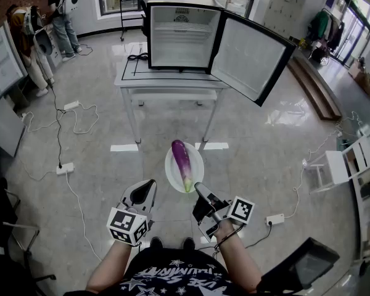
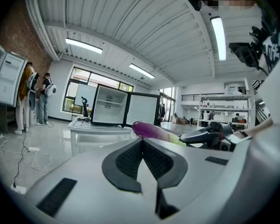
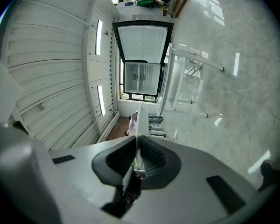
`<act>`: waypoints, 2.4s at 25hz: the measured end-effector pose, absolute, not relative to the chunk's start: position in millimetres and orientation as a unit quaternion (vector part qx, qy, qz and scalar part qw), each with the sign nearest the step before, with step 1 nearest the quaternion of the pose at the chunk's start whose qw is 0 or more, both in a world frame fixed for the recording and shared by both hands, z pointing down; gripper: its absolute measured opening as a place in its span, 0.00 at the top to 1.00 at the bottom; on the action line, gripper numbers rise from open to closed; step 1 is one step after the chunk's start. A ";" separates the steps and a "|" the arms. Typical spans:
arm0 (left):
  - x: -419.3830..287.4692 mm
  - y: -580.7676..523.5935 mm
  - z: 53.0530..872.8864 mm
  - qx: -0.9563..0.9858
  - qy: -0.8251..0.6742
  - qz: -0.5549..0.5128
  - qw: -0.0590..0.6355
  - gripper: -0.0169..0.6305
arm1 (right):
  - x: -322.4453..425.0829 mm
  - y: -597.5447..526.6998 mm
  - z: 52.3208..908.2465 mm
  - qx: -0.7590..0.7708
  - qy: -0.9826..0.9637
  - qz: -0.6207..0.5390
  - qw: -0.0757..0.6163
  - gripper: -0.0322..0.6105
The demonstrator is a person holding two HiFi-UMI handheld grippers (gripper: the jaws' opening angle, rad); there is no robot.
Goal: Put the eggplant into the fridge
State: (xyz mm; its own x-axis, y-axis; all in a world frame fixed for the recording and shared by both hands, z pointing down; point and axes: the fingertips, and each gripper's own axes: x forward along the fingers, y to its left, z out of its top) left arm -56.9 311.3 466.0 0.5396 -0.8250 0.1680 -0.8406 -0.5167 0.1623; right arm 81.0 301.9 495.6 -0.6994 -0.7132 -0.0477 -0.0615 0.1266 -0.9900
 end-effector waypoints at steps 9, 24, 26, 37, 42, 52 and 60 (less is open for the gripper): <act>-39.6 300.7 467.9 0.875 -0.469 0.034 0.114 0.96 | 89.8 297.5 497.4 -0.276 0.700 -0.601 0.269 0.91; -47.2 292.5 469.1 0.879 -0.460 0.032 0.117 0.96 | 78.7 293.7 492.4 -0.266 0.702 -0.596 0.284 0.91; -48.8 293.3 467.3 0.883 -0.454 0.024 0.117 0.96 | 76.4 294.1 492.7 -0.267 0.700 -0.598 0.286 0.91; -67.4 294.2 466.8 0.885 -0.450 0.022 0.115 0.96 | 65.9 294.7 500.1 -0.267 0.679 -0.611 0.306 0.91; -81.8 296.3 465.9 0.885 -0.452 0.026 0.110 0.96 | 56.0 293.8 498.8 -0.267 0.677 -0.611 0.312 0.91; -126.9 302.8 475.6 0.881 -0.457 0.028 0.117 0.96 | 26.3 301.3 508.3 -0.279 0.669 -0.612 0.317 0.91; -146.6 296.5 492.8 0.869 -0.474 0.034 0.135 0.96 | 11.0 286.3 515.9 -0.270 0.669 -0.621 0.307 0.91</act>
State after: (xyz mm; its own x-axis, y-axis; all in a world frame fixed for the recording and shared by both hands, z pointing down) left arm -146.6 296.5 492.8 0.5475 -0.8154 0.1879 -0.8340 -0.5135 0.2019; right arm 11.0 286.3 515.9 -0.6658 -0.7422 -0.0764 0.0205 0.0841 -0.9962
